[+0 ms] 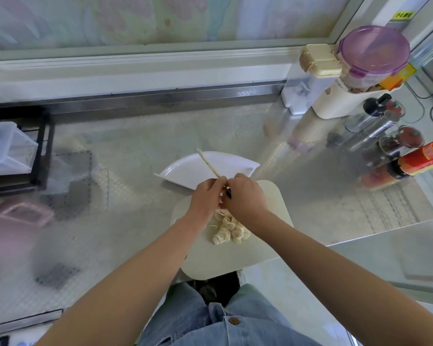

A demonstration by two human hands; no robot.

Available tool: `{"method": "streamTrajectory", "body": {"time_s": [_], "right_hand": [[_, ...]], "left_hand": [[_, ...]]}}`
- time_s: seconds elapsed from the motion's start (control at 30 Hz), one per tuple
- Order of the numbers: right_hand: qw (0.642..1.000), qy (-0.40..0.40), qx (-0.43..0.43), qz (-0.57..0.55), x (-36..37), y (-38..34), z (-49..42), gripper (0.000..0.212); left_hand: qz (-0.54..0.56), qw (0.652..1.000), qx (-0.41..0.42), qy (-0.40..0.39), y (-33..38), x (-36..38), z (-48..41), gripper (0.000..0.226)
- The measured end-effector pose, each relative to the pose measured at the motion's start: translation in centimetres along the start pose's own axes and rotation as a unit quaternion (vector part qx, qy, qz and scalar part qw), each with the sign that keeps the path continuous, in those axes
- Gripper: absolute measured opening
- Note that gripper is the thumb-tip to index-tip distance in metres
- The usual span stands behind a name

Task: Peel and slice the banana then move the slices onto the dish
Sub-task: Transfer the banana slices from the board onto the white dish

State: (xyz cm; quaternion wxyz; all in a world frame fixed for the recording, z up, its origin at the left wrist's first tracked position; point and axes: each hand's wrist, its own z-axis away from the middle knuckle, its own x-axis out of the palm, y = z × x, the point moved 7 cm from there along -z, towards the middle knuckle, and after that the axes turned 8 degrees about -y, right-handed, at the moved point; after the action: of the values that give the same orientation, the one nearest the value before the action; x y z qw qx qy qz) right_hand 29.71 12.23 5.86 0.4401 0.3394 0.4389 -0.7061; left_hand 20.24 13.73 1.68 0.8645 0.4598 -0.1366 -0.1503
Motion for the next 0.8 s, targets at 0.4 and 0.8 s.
{"method": "streamTrajectory", "body": {"time_s": [0.4,0.8], "right_hand": [[0.966,-0.065,-0.094,-0.234,0.4,0.8,-0.6,0.038],[0.982,-0.13,-0.113,-0.08,5.5,0.4,-3.2,0.049]], "left_hand": [[0.027,0.996,-0.078,0.026,-0.8,-3.5,0.1,0.024],[0.044,0.997,-0.04,0.045,-0.1,-4.4,0.6,0.027]]}}
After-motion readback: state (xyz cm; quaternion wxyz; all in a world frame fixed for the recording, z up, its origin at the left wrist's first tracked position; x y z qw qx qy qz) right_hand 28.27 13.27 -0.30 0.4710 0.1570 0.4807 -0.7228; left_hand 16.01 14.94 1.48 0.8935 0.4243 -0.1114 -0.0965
